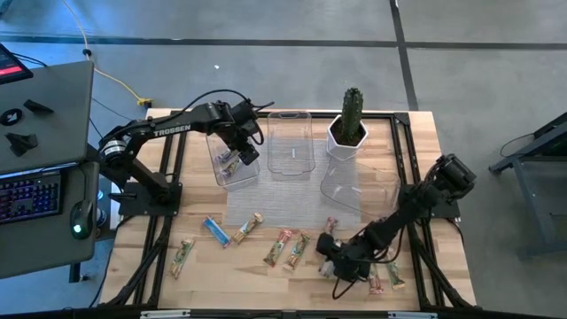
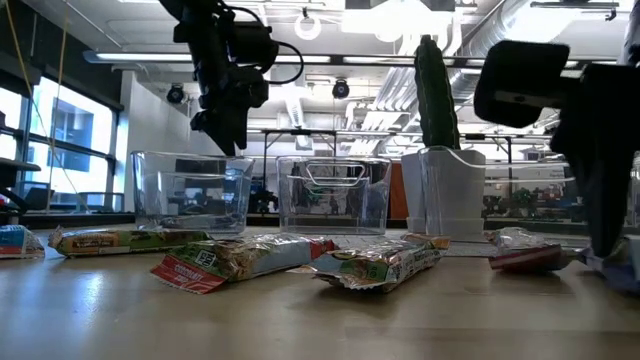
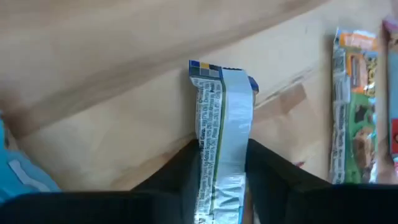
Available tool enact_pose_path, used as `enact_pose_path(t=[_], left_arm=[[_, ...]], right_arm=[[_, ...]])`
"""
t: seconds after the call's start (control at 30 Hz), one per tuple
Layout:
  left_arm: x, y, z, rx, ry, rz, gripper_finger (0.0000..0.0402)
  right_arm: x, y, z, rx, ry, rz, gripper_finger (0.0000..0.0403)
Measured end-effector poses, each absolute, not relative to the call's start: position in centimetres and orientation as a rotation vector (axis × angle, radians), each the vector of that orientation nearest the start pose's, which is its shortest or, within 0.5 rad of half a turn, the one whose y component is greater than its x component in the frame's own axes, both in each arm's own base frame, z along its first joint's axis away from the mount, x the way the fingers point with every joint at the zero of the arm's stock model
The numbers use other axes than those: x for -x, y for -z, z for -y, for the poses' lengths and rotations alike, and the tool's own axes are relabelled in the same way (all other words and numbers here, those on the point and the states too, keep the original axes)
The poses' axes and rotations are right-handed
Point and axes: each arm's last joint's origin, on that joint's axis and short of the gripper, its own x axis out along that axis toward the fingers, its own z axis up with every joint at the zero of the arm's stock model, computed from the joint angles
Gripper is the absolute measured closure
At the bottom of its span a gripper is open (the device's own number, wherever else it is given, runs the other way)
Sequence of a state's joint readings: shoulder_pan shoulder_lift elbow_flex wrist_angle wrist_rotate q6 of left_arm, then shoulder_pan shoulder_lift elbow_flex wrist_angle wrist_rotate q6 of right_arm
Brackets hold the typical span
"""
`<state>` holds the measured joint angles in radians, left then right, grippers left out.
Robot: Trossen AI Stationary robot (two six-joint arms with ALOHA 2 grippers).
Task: Pick and place Granola Bars by type
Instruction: Put the blue granola bar into the left bin
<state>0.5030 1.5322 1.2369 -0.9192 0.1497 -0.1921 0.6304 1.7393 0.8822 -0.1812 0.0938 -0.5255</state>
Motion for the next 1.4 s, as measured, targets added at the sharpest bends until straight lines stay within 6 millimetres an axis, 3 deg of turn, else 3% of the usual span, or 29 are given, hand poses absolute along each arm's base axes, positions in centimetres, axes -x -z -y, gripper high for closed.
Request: enact_pose_path(t=[0.2,0.33,0.43,0.63,0.77,0.93,1.17,1.4], left_arm=[[-26.1,-26.3,-13.9,0.559,-0.421,-1.130,0.0202],[-26.1,-26.3,-13.9,0.560,-0.421,-1.130,0.0202],[-26.1,-26.3,-13.8,0.580,-0.433,-1.130,0.0202],[-25.6,-26.7,-13.5,0.614,-0.397,-1.179,0.0202],[-25.2,-28.4,-13.4,0.542,-0.412,-1.157,0.0202],[-23.7,-32.7,-12.8,0.450,-0.476,-1.007,0.0202],[-19.6,-37.3,-10.8,0.368,-0.542,-0.821,0.0202],[-16.9,-38.8,-9.5,0.327,-0.592,-0.735,0.0202]], right_arm=[[-26.5,-13.5,-17.9,0.775,-0.693,-0.860,0.0372],[-26.8,-14.0,-17.6,0.762,-0.639,-0.856,0.0396],[-27.4,-15.8,-17.7,0.764,-0.585,-0.799,0.0391],[-28.4,-22.0,-16.6,0.737,-0.402,-0.614,0.0379],[-30.0,-25.1,-13.8,0.646,-0.206,-0.459,0.0389],[-33.6,-25.9,-9.6,0.527,-0.101,-0.270,0.0399],[-39.1,-25.6,-3.6,0.456,0.148,-0.031,0.0397],[-45.5,-22.5,1.1,0.399,0.189,-0.065,0.0399]])
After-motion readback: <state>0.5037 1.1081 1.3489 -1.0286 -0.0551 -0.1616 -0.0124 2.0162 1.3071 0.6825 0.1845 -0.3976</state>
